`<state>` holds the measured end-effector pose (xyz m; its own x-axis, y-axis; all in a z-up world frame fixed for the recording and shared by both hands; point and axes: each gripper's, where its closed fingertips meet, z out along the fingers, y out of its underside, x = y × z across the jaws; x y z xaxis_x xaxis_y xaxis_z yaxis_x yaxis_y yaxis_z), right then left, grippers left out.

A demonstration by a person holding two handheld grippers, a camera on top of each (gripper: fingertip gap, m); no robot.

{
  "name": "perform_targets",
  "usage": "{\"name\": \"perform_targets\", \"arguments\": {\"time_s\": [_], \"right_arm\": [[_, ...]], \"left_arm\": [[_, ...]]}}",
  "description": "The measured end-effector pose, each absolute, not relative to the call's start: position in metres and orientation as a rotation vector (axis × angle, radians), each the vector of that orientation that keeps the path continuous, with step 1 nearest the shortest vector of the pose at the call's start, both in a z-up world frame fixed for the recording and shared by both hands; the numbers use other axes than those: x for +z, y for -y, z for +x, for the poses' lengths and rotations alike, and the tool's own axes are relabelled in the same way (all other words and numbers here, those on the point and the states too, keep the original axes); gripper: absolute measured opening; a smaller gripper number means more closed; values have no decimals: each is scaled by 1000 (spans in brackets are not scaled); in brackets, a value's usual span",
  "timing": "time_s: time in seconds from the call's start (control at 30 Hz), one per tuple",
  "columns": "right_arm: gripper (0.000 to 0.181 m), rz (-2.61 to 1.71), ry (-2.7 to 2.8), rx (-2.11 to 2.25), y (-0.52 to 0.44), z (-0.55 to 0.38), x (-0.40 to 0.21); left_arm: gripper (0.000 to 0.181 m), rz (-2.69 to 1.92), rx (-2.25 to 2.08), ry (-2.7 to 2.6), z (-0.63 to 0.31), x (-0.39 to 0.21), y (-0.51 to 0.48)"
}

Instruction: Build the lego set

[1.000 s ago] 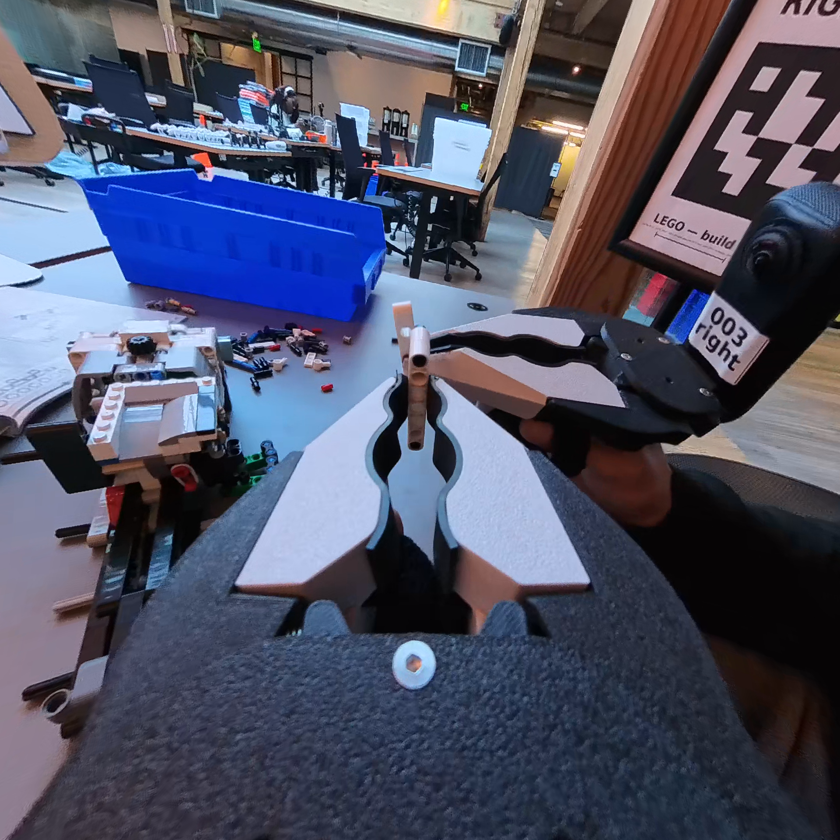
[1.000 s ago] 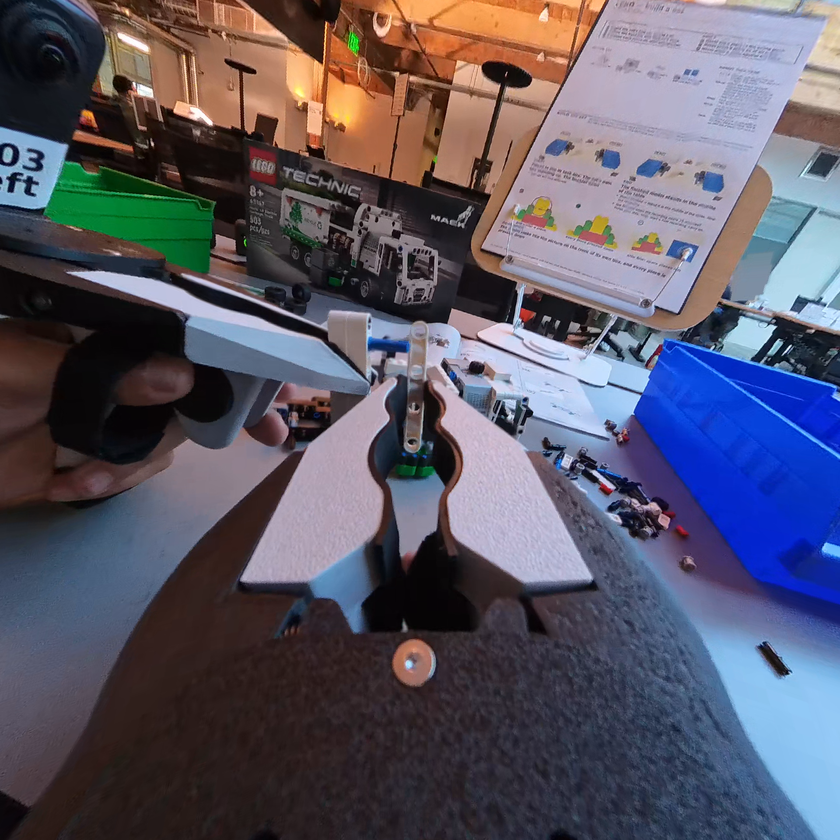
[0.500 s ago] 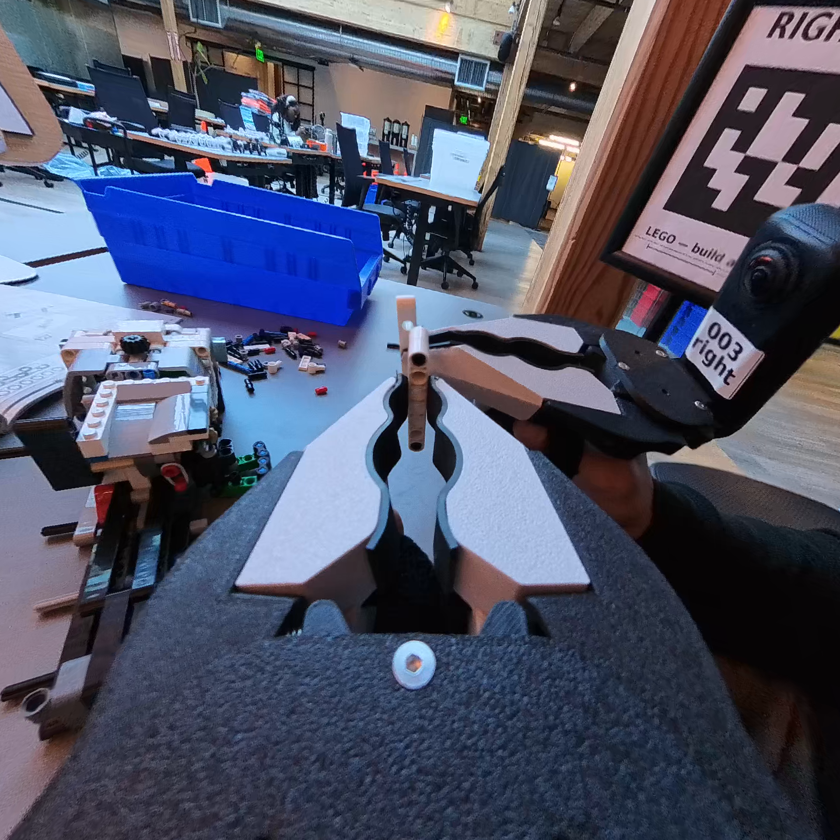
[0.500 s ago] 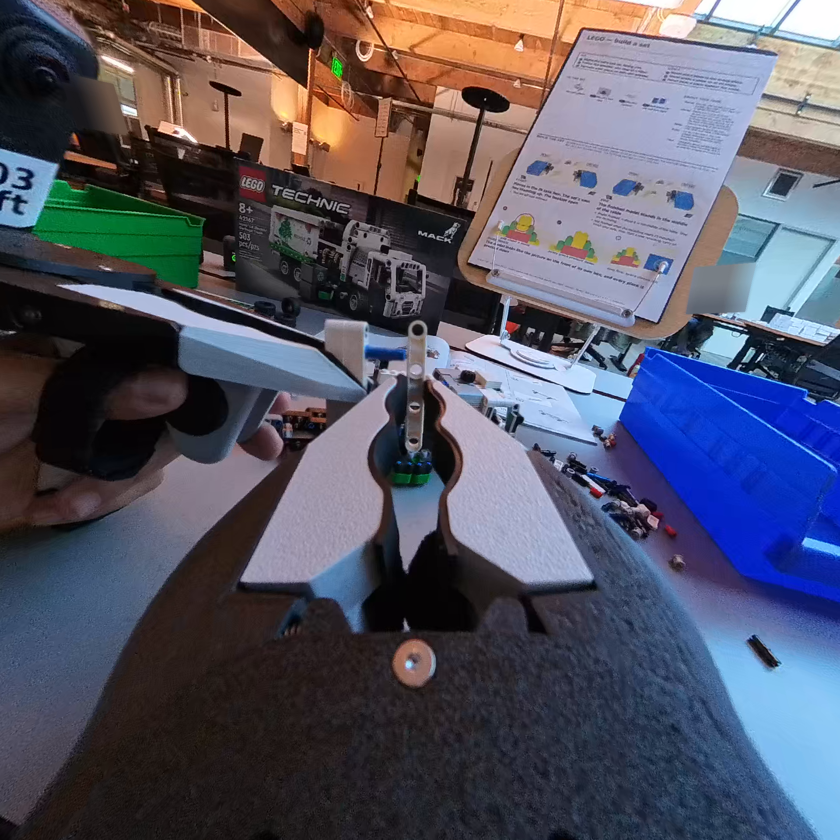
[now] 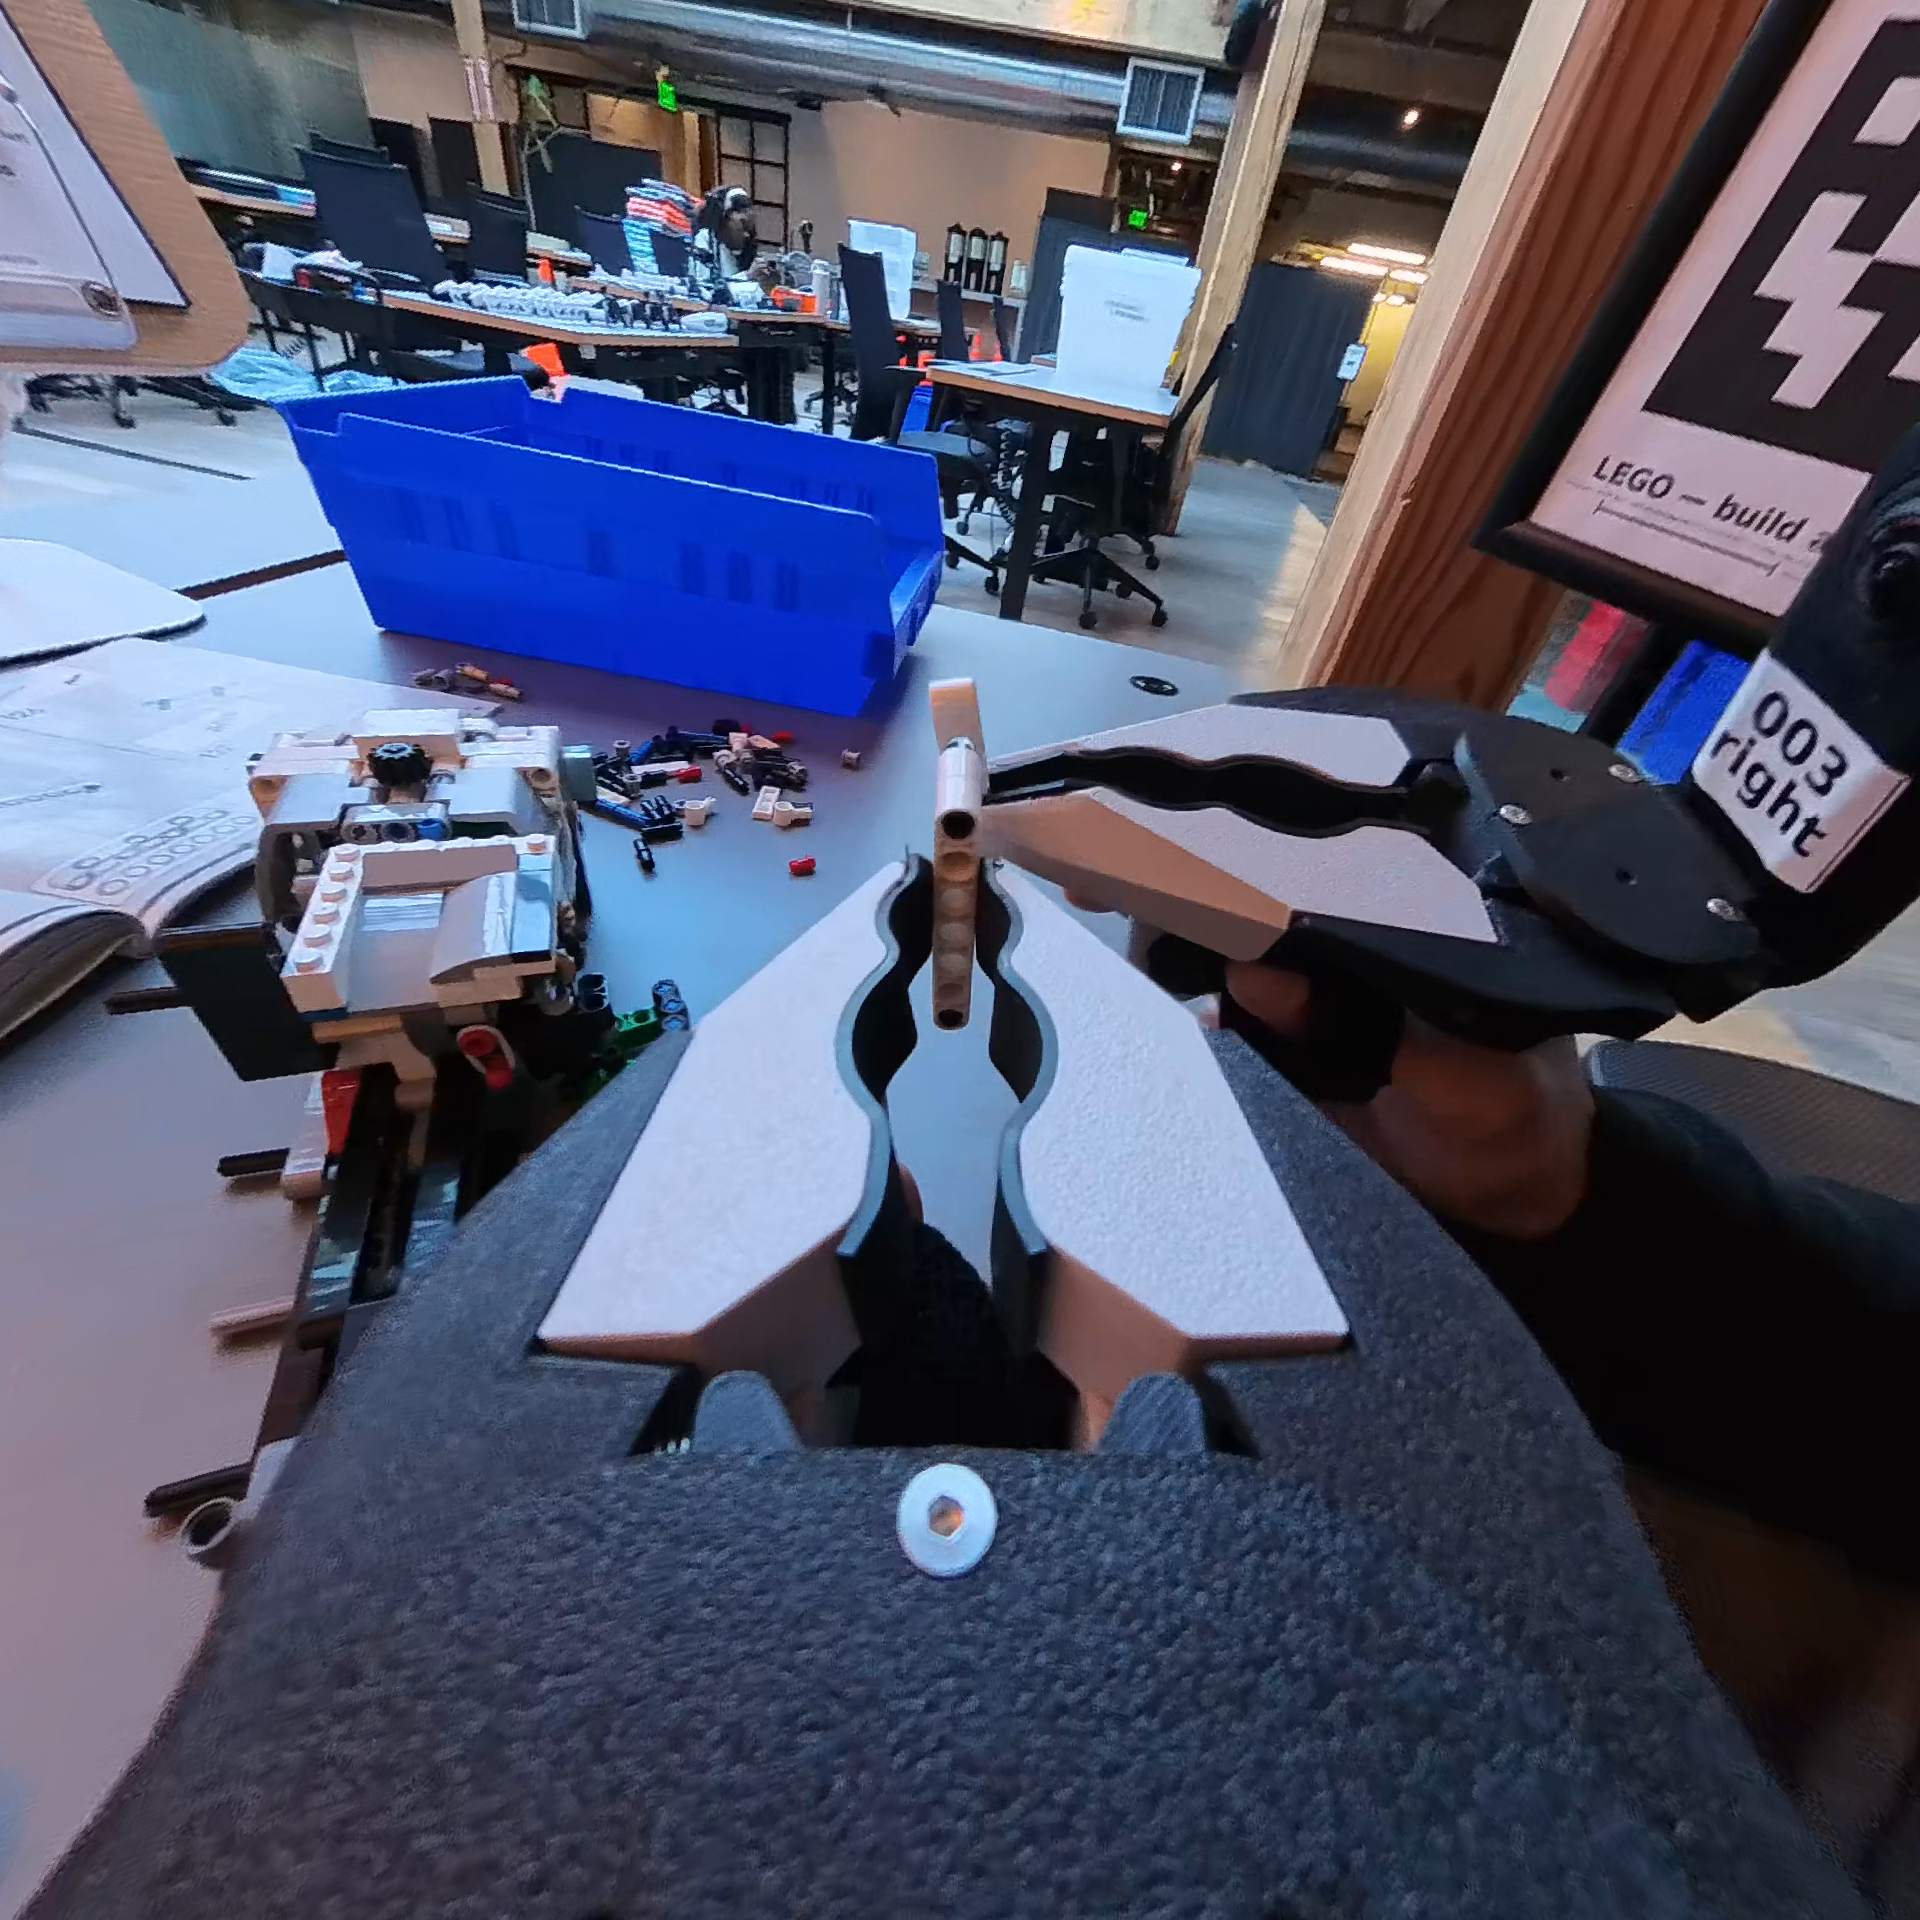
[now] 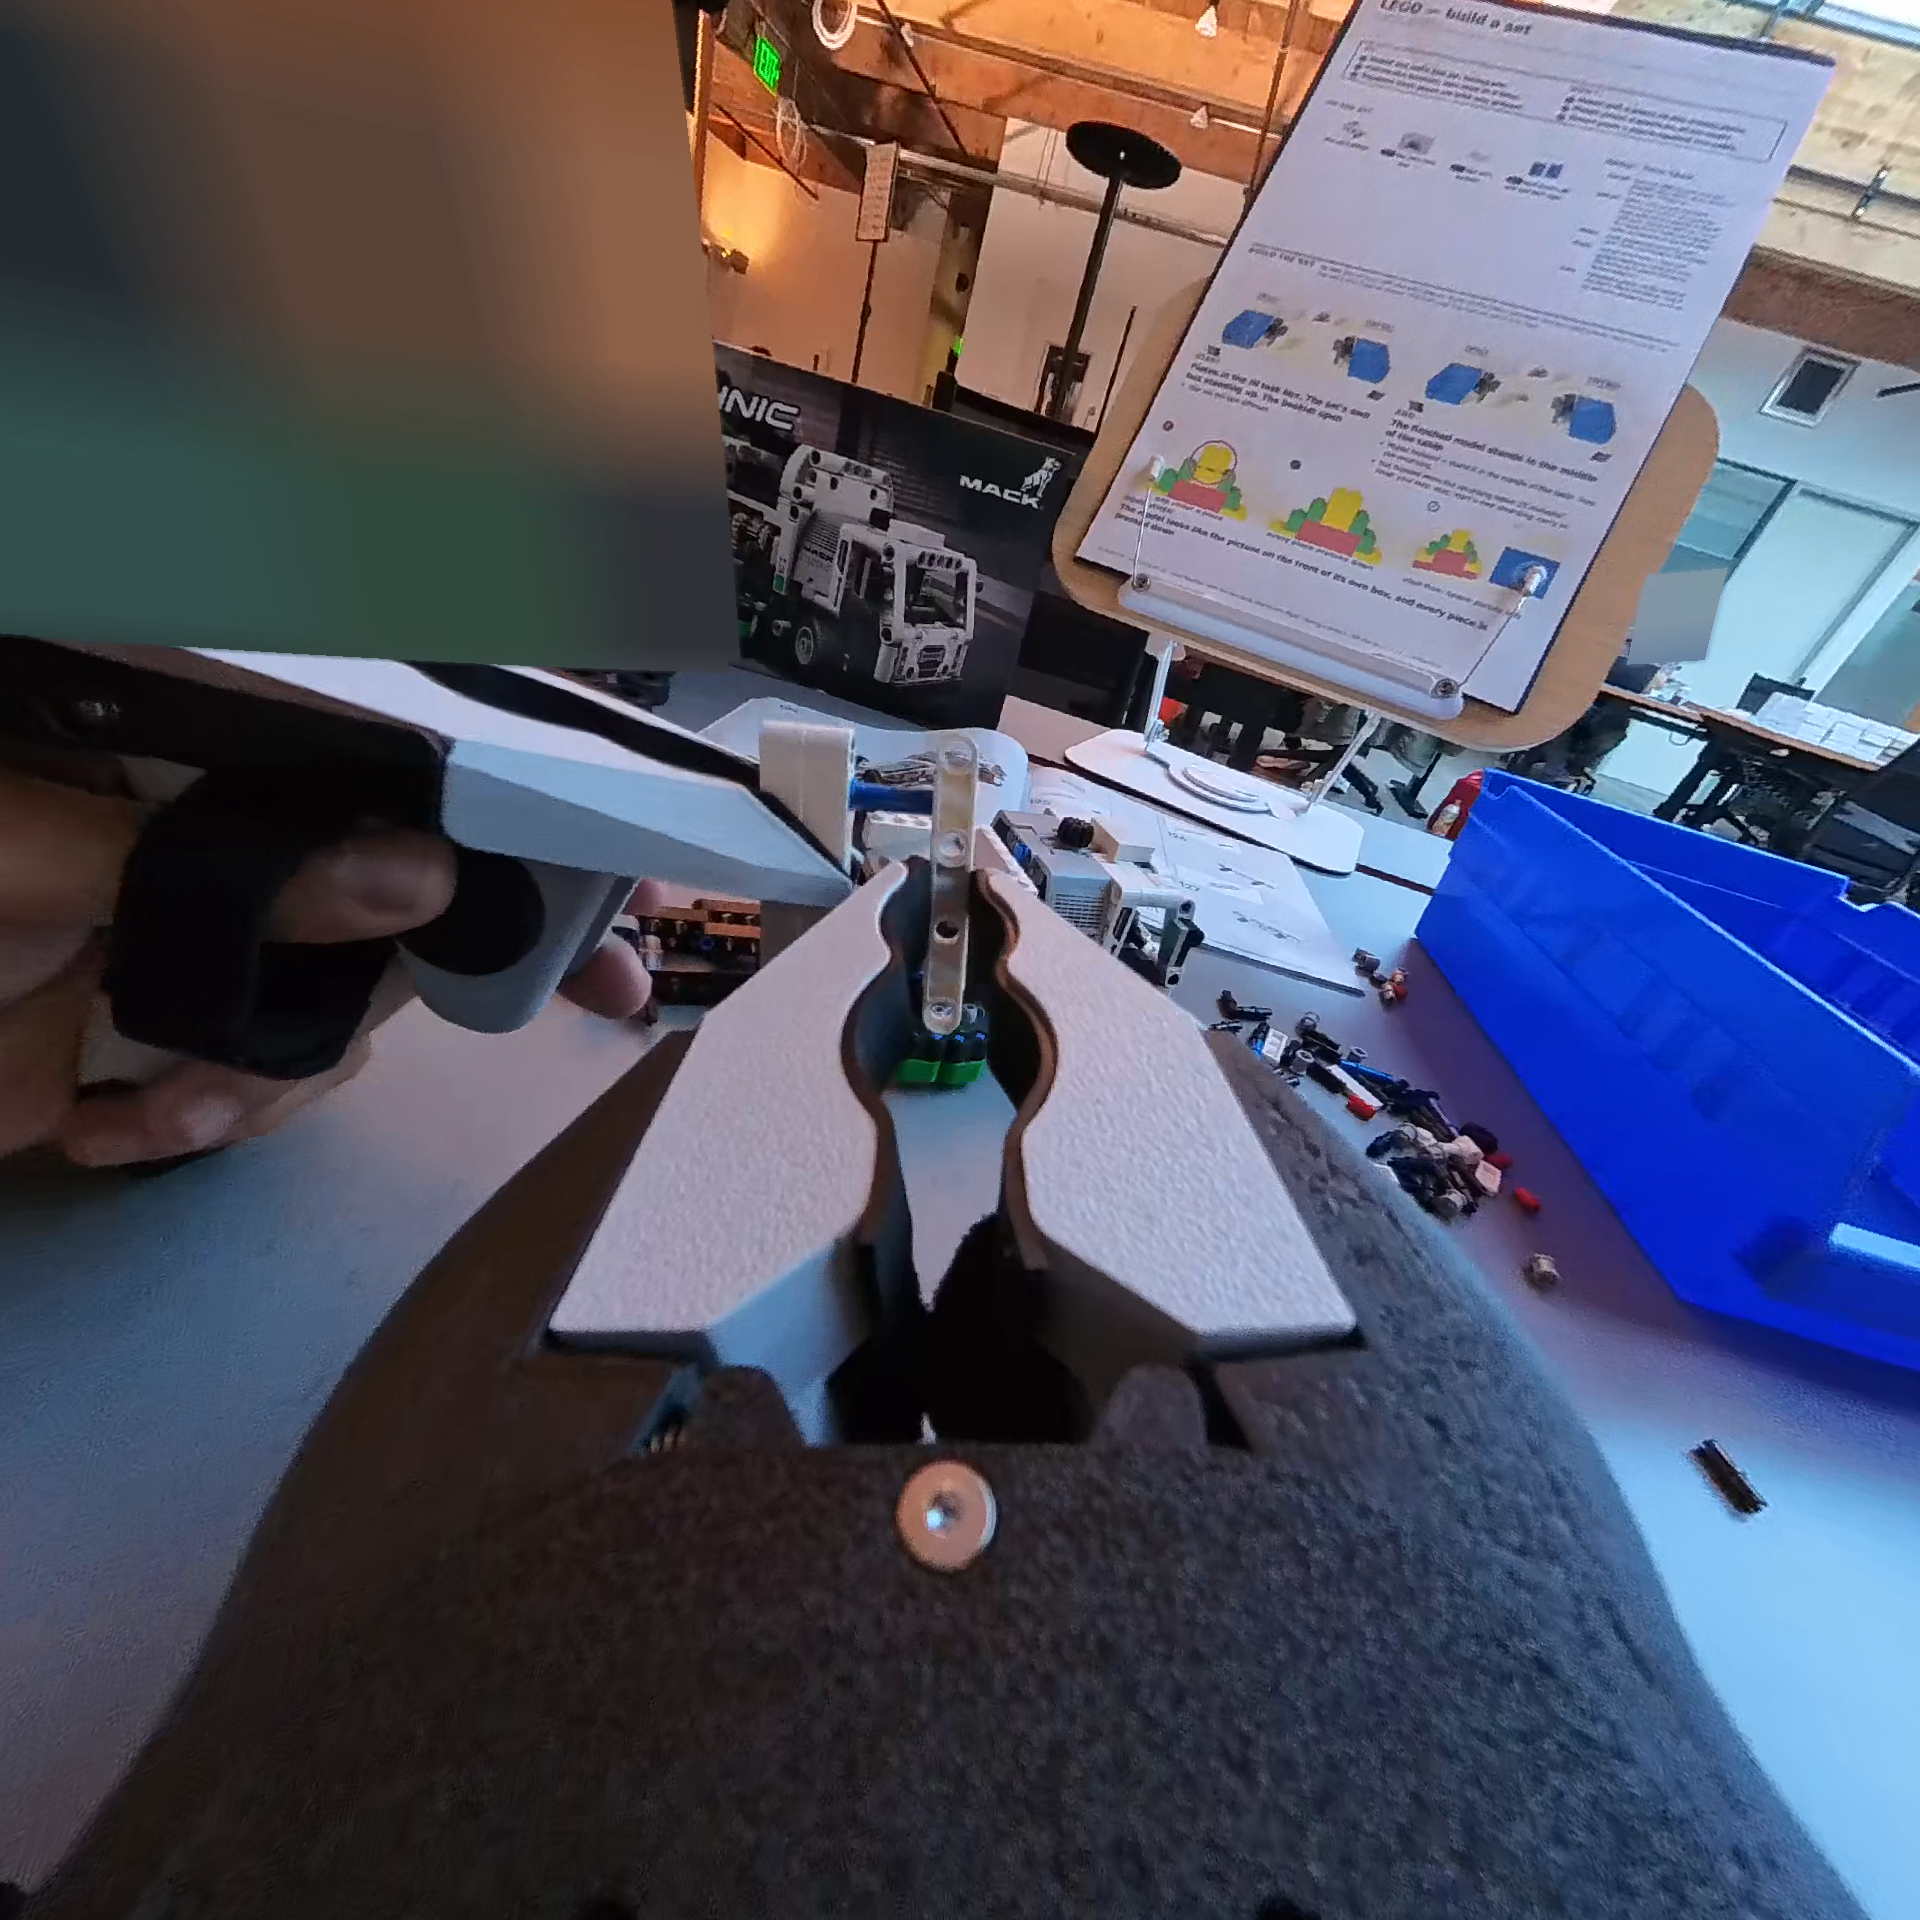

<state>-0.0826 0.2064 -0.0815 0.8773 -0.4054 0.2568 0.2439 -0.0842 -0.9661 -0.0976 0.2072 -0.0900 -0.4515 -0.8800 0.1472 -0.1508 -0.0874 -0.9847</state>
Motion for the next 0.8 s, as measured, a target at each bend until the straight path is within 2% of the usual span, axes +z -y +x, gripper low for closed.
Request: {"name": "perform_targets", "arguments": {"time_s": [0.53,0.8], "right_arm": [[6,-1623,-121,-608,-212,-81,-89],[6,-1696,72,-883,-207,-72,-105]], "left_arm": [[6,-1059,-1304,-1647,-94,-98,-215],[6,-1113,-1335,-1838,-91,-117,-213]]}}
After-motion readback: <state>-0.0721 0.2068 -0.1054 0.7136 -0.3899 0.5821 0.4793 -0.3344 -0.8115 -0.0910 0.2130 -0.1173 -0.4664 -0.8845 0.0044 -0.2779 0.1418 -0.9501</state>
